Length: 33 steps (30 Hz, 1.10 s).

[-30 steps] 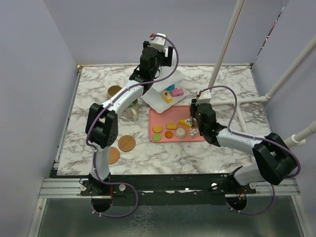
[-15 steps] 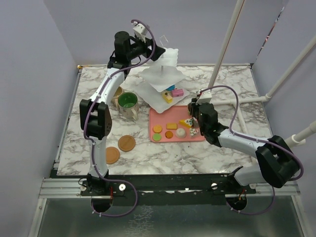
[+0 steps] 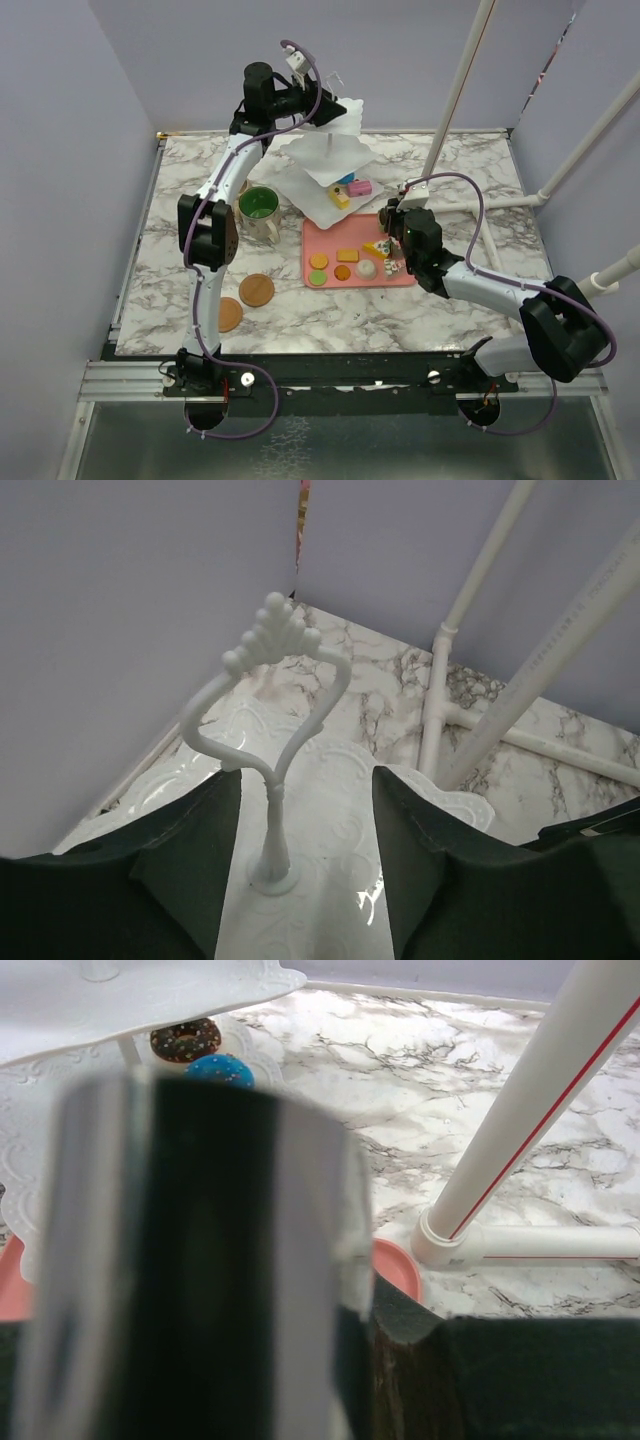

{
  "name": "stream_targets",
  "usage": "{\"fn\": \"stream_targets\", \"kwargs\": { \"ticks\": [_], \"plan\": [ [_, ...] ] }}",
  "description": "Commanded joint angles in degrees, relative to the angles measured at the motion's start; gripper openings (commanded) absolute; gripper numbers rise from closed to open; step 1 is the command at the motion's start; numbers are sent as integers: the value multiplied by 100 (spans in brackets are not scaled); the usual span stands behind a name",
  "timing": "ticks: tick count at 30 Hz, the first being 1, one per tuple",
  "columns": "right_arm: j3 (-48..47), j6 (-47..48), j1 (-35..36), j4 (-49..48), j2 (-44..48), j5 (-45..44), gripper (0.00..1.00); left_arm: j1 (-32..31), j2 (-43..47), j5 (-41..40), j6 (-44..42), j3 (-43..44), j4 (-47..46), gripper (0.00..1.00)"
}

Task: Serve the afternoon tea

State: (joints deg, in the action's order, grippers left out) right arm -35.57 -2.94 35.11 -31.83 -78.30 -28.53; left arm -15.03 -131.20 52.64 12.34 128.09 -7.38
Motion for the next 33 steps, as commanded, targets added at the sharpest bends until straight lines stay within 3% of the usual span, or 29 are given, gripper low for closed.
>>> {"fn": "stream_targets", "kwargs": {
  "ticks": [1, 5, 13, 16, 19, 33],
  "plan": [
    [-210, 33, -47, -52, 143, 154, 29, -7, -229, 286, 282, 308, -424, 50],
    [-262, 33, -48, -25, 122, 191, 29, -89, -421, 298, 243, 589, -484, 25],
    [-279, -15, -53, -42, 120, 284, 28, -116, -353, 321, 99, 571, -635, 13],
    [-308, -29, -48, -50, 99, 329, 28, -113, -258, 265, 49, 548, -796, 4],
    [-374, -27, -48, -51, 80, 397, 27, -108, -183, 163, -124, 573, -893, 0],
    [-589, 36, -48, -276, -109, 623, 27, -97, 305, -824, -669, -151, -1737, 0]
  ]
}}
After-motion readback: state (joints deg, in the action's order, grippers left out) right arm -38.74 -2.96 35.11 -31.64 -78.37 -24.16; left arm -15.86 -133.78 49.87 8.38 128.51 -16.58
